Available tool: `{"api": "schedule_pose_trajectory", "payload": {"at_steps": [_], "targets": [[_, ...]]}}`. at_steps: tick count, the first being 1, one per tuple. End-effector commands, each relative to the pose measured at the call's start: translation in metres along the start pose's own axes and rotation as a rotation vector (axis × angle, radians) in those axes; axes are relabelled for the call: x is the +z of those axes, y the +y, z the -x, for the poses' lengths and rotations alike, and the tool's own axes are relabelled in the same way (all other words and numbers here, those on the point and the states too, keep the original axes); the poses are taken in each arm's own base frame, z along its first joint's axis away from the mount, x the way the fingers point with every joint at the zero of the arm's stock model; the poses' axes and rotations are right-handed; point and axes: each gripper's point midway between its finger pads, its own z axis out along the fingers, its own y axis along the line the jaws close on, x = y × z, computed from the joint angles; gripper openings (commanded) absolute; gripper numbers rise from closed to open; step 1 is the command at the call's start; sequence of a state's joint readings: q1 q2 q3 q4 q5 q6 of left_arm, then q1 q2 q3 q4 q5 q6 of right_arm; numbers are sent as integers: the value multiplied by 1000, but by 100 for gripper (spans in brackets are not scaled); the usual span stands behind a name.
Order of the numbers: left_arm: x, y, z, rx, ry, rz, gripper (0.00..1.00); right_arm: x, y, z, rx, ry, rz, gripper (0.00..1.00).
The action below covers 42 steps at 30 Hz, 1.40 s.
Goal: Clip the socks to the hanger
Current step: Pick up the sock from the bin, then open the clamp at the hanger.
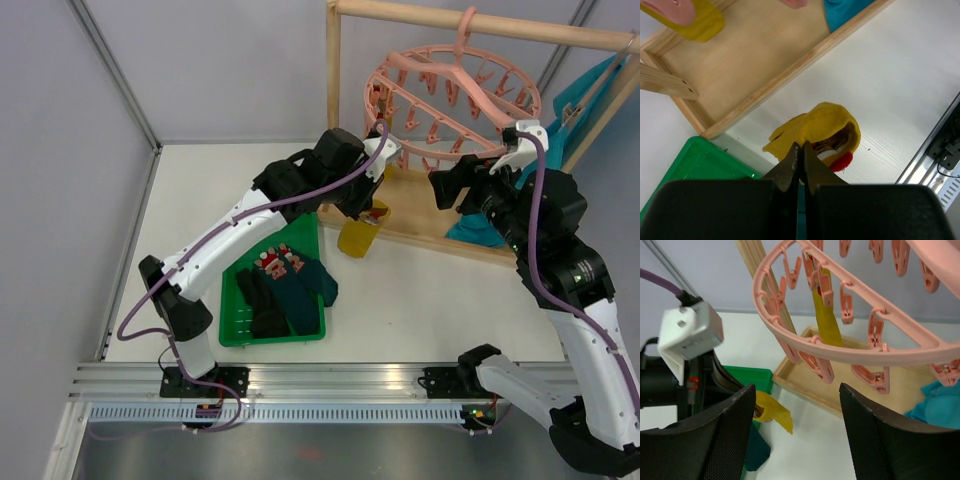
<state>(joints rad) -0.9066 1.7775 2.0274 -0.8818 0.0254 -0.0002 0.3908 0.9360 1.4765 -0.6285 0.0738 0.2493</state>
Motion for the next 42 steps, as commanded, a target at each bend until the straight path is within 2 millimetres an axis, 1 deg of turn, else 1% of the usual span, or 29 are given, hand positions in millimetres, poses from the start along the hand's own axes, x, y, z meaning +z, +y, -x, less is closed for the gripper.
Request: {"api": "schedule_pose_trajectory", "payload": {"at_steps": [1,2,4,7,9,10,11,13,14,16,18,20,23,26,29,36,42], "targets": [[-8,2,13,-75,-59,-39,2,3,-12,-12,-8,9,-55,73],[-9,4,10,-79,-58,-39,2,6,-14,-19,-10,26,-61,73],[-9,7,10,-86,-62,-44,2,9,-18,-23,-11,31,-86,71],[-7,11,7,-90,-60,-48,2,8,-25,-23,-23,17,-135,71],[-5,14,6,-90,-60,-49,2,11,-21,-26,-33,27,-125,70],[-4,15,6,-94,-60,-52,2,16,-22,-30,-39,37,-140,70],[-4,16,7,-94,-65,-52,2,17,-17,-32,-45,41,-132,70],[-4,19,6,-97,-66,-52,2,22,-21,-35,-63,39,-188,70],[-4,19,5,-98,-64,-52,2,22,-12,-39,-76,43,-179,70],[-4,21,5,-100,-66,-52,2,25,-6,-41,-95,43,-202,70],[-4,24,5,-100,-70,-54,2,23,0,-42,-124,25,-250,70],[-4,24,4,-99,-66,-58,2,19,5,-38,-130,0,-272,70],[-4,24,2,-98,-64,-59,2,16,2,-36,-137,-16,-314,71],[-3,24,0,-98,-65,-63,2,18,-2,-38,-165,-3,-352,71],[-3,26,-1,-99,-63,-62,2,23,-2,-40,-183,7,-363,71],[-4,26,-3,-100,-62,-69,2,26,-5,-32,-200,-17,-402,71],[-3,25,-3,-98,-64,-70,2,32,-3,-27,-224,-32,-415,71]]}}
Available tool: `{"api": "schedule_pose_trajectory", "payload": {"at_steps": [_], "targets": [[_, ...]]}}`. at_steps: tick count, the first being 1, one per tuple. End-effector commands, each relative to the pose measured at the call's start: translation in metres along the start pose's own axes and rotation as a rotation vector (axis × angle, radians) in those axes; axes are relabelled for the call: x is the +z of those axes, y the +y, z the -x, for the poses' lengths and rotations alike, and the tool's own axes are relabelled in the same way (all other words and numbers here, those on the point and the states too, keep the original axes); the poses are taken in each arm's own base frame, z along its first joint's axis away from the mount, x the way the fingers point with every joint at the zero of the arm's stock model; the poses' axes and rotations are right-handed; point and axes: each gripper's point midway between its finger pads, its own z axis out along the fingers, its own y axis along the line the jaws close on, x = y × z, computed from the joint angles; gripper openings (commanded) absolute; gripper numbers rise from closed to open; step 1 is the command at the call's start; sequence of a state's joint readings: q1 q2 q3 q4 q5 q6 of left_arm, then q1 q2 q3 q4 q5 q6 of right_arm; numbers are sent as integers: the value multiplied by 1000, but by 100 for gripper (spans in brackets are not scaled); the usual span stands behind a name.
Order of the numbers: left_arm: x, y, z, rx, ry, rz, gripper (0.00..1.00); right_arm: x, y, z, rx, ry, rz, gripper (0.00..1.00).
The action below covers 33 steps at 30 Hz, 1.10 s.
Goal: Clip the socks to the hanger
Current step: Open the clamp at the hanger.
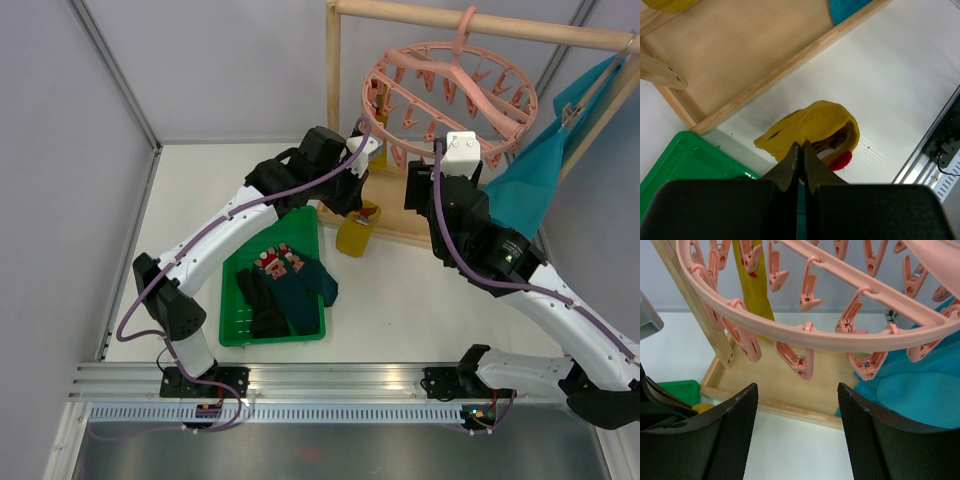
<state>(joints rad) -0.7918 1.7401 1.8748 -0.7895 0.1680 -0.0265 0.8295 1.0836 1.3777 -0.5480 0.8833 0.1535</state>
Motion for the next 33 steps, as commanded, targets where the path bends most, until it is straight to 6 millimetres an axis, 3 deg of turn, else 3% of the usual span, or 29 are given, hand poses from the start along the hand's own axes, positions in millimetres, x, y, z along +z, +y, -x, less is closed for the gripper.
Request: {"api": "schedule_pose_trajectory", "payload": {"at_steps": [1,25,33], "targets": [[-16,-5,20,2,-80,-24,2,0,-4,25,20,-59,-36,72],[-18,-6,17,5,-72,-27,2,16,-2,21,-29,-66,-127,70],[-18,-6,16,4,-69,-28,2,18,-2,22,-45,-71,-143,66]]}}
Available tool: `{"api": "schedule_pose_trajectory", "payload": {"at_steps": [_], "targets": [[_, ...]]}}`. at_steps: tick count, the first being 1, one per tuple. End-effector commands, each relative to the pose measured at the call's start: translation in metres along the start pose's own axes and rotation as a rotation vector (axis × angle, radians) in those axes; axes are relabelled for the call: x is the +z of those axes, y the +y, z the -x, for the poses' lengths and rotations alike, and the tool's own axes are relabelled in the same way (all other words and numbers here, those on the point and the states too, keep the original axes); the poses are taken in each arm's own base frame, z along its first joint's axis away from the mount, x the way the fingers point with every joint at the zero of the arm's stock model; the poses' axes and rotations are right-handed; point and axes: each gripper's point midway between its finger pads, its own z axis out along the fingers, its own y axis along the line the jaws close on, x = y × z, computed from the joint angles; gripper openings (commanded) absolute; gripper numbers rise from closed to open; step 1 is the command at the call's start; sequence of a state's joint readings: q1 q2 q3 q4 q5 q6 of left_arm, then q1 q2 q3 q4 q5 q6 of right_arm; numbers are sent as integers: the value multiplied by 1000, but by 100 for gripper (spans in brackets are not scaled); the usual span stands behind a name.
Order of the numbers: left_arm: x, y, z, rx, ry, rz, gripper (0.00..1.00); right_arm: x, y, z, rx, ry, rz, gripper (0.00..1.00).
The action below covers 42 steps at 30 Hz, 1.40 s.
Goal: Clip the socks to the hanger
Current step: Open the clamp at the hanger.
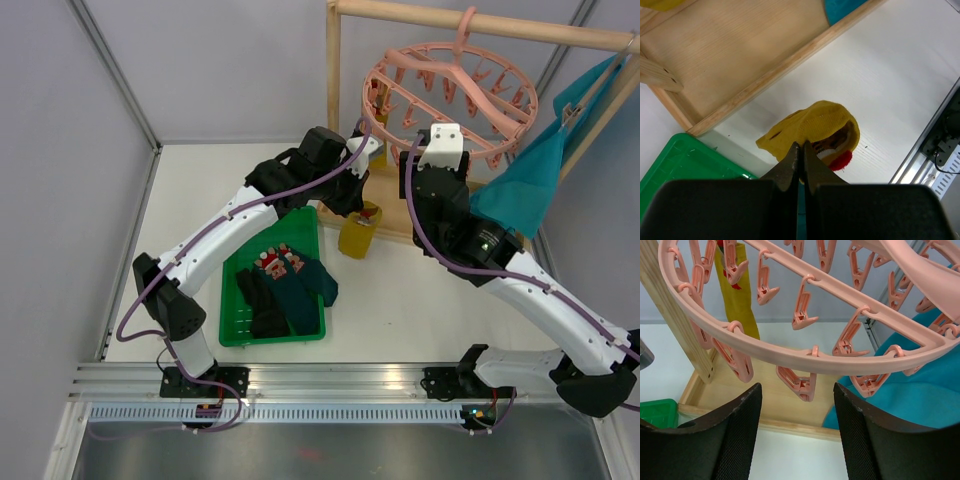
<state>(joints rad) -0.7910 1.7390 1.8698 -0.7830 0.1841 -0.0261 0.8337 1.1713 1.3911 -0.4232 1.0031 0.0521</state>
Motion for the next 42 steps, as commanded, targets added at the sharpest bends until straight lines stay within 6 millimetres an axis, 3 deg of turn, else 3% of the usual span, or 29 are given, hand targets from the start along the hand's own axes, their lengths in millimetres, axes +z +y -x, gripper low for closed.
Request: {"api": "schedule_pose_trajectory", "payload": {"at_steps": [1,16,35,42], "targets": [[-19,-4,17,5,-70,-15,2,1,-4,12,16,-26,-31,65],[-18,-4,15,4,-64,-14,2,13,-6,6,14,-17,-35,60],[-17,-13,22,-14,-81,-62,2,17,3,7,46,-20,12,28],[-17,-13,21,-15,-78,-60,2,15,6,7,55,-15,38,43]]}}
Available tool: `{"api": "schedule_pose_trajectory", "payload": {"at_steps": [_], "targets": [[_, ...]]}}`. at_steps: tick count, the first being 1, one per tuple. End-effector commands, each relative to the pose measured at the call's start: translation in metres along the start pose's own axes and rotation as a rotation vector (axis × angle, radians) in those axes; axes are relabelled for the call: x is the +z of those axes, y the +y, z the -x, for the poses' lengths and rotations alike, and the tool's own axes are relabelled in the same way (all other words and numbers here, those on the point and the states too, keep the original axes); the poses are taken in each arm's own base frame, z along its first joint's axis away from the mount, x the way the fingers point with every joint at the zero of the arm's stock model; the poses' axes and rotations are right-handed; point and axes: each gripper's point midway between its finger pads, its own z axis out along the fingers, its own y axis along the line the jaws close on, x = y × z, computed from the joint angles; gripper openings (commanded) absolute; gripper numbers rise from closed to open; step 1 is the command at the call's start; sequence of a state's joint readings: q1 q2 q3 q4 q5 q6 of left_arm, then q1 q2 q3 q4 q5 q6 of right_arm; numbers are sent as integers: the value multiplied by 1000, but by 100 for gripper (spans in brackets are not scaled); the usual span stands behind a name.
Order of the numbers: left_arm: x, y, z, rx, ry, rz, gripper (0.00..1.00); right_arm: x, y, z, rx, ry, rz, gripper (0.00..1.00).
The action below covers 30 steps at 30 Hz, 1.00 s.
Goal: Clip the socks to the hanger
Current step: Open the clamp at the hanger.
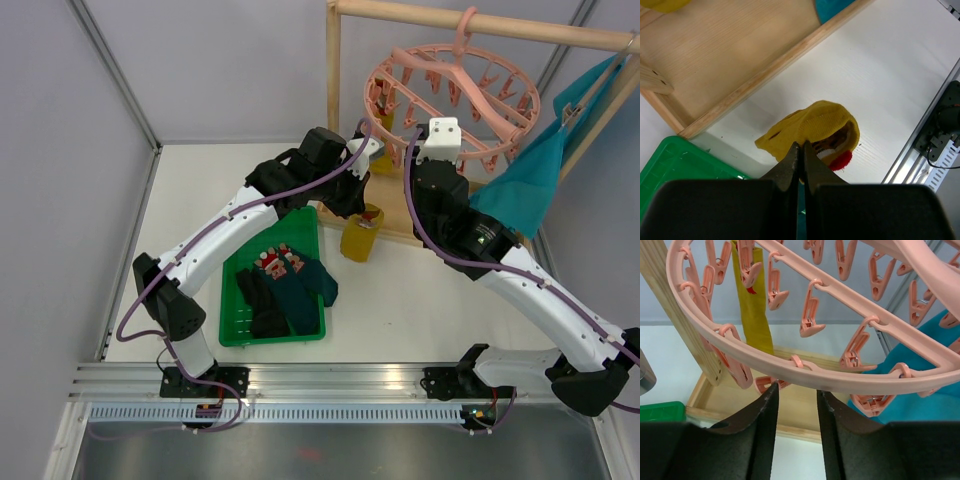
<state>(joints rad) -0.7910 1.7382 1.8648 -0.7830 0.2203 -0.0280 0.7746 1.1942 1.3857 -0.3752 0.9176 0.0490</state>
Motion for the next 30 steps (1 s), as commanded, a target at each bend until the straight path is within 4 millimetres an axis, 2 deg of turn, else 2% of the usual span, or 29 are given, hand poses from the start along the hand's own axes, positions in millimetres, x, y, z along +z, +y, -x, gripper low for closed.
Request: {"api": "schedule_pose_trajectory", "payload": {"at_steps": [1,6,14,22,30], "targets": [[-18,-7,23,-11,-83,-24,2,-1,1,8,36,-15,20,44],[-19,-8,23,-11,-83,-22,2,-5,6,10,45,-15,69,47],[-25,-8,24,-11,-89,-18,2,-11,16,16,62,-16,152,45],[-26,-8,23,-13,-86,-18,2,-14,14,16,65,-14,158,44],[-26,-9,23,-13,-88,-20,2,-9,16,13,52,-6,142,54]]}}
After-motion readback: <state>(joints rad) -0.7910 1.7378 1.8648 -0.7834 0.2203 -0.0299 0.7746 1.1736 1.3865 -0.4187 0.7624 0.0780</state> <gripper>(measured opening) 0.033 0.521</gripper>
